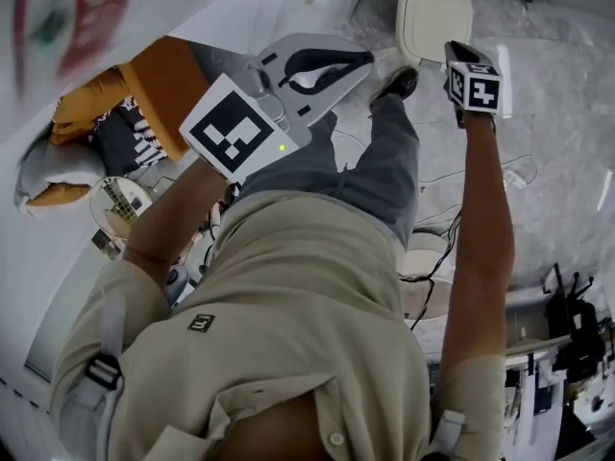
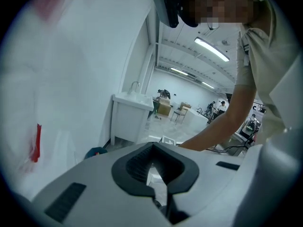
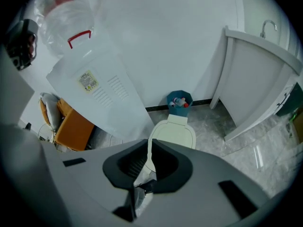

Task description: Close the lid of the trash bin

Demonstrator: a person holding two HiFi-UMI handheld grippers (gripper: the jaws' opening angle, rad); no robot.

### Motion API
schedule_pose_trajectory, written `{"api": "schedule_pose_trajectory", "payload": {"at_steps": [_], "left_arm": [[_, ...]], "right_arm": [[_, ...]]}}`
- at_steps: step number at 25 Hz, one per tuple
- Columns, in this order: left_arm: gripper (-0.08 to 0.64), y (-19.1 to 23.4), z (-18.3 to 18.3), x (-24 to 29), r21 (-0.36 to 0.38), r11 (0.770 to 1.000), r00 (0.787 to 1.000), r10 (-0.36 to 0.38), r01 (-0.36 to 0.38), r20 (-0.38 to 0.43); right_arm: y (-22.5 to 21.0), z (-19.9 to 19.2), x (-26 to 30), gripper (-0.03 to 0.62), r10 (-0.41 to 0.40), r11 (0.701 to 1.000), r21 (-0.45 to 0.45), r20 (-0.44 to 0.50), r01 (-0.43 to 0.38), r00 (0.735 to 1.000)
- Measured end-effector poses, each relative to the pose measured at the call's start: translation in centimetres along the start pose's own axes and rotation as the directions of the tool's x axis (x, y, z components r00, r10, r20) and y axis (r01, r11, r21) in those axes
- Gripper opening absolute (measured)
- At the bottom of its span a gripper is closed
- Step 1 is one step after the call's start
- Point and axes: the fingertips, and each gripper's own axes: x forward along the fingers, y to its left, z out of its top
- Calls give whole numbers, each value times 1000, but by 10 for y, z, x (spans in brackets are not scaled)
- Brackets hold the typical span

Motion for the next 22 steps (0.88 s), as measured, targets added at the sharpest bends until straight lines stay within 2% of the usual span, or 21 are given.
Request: {"api": "schedule_pose_trajectory", "payload": {"at_steps": [7,12,15,18,22], "left_arm": [[14,-21,35,-42,98,995,996,-26,17,88],[15,-35,55,-73,198,980,988,-54,24,146],[14,-46,67,-88,228,973,981,-72,30,180],[15,-58,75,-106,218,975,974,-86,40,208],[15,-77,84,-126,216,975,964,-107,54,243]], "right_arm": [[41,48,-83,38,-34,998,-51,137,42,990],[76,84,-155,38,-65,996,-39,273,78,960],[98,103,-202,38,-79,995,-31,360,97,930],[123,115,-250,37,-92,993,-24,442,114,892],[151,124,-318,30,-135,988,8,557,157,820]]}}
